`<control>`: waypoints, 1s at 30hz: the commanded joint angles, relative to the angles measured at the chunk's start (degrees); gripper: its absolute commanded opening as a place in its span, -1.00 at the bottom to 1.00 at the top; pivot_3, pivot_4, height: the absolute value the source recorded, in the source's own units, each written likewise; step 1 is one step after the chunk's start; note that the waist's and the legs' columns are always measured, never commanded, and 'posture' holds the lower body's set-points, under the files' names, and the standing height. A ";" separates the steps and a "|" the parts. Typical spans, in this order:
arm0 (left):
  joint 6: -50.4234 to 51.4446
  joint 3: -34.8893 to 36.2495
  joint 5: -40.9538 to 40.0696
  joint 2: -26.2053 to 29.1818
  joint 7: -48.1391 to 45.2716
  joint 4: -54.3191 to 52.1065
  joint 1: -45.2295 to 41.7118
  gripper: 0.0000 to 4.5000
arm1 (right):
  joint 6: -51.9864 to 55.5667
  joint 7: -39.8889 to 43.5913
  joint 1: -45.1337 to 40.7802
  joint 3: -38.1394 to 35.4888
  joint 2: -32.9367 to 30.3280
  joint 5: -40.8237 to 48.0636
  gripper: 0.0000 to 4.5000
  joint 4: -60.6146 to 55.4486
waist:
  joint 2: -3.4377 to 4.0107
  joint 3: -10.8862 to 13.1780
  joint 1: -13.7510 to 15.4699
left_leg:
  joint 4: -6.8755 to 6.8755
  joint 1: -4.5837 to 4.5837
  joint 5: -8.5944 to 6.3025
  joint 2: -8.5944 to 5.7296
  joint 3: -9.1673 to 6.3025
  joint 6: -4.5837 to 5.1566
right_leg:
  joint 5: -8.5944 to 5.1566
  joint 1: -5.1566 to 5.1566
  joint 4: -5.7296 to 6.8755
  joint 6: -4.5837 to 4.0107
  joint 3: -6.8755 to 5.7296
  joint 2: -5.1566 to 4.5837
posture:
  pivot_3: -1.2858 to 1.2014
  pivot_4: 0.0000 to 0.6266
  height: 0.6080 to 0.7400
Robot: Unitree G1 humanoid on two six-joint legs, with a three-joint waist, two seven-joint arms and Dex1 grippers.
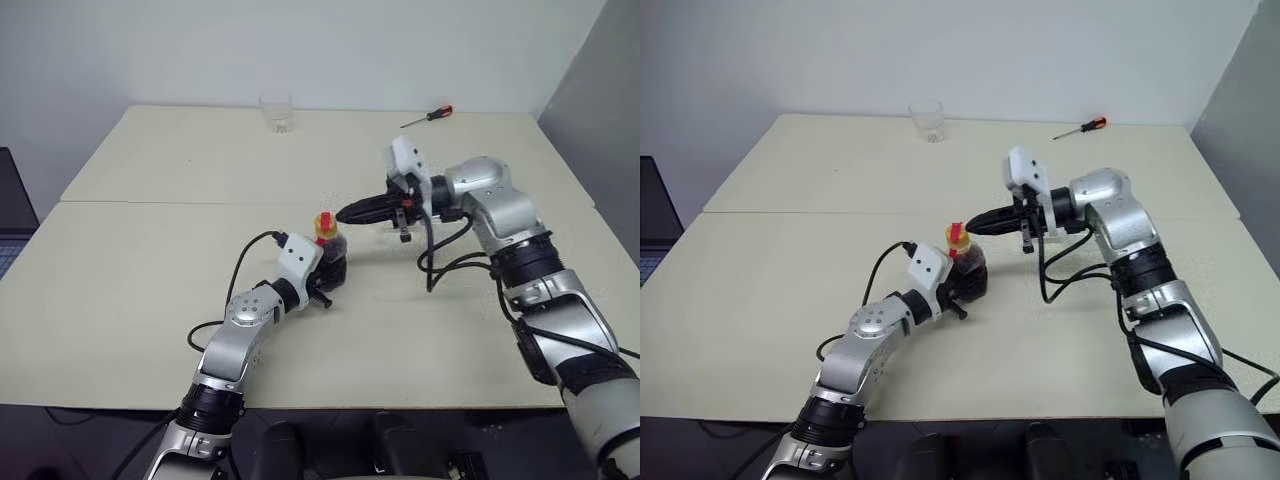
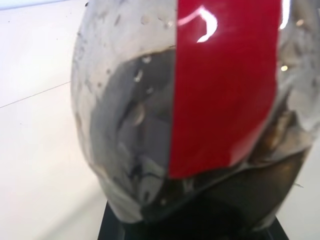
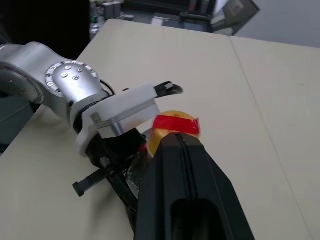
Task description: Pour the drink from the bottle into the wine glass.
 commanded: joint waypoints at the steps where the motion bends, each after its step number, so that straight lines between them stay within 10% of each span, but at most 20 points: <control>1: -0.77 -0.11 0.25 -0.12 -0.08 -1.22 -0.81 -0.67 | 9.91 -3.84 3.04 -4.32 -2.27 5.21 -0.73 -15.04 | 0.03 0.03 0.01 | -0.01 -0.01 0.00 -0.01 -0.01 0.00 | 0.00 -0.01 0.00 0.00 0.00 0.00 | 0.03 -0.52 1.00; 12: -1.11 -0.76 0.17 -0.50 -1.13 0.21 -1.81 -0.67 | 34.61 -41.56 14.46 -7.15 8.46 4.77 0.96 -45.09 | 0.04 0.03 -0.12 | -0.03 -0.05 0.00 -0.01 -0.06 -0.01 | -0.15 -0.04 0.01 0.26 0.06 -0.03 | 0.03 -0.52 1.00; 30: -1.49 -0.99 0.30 -0.87 -1.85 1.15 -2.53 -0.67 | 37.87 -56.98 16.77 -3.02 16.17 -0.24 1.00 -44.03 | 0.03 0.03 -0.17 | 0.00 -0.09 0.00 -0.06 -0.01 0.00 | -0.16 -0.03 -0.03 0.28 0.03 -0.05 | 0.03 -0.52 1.00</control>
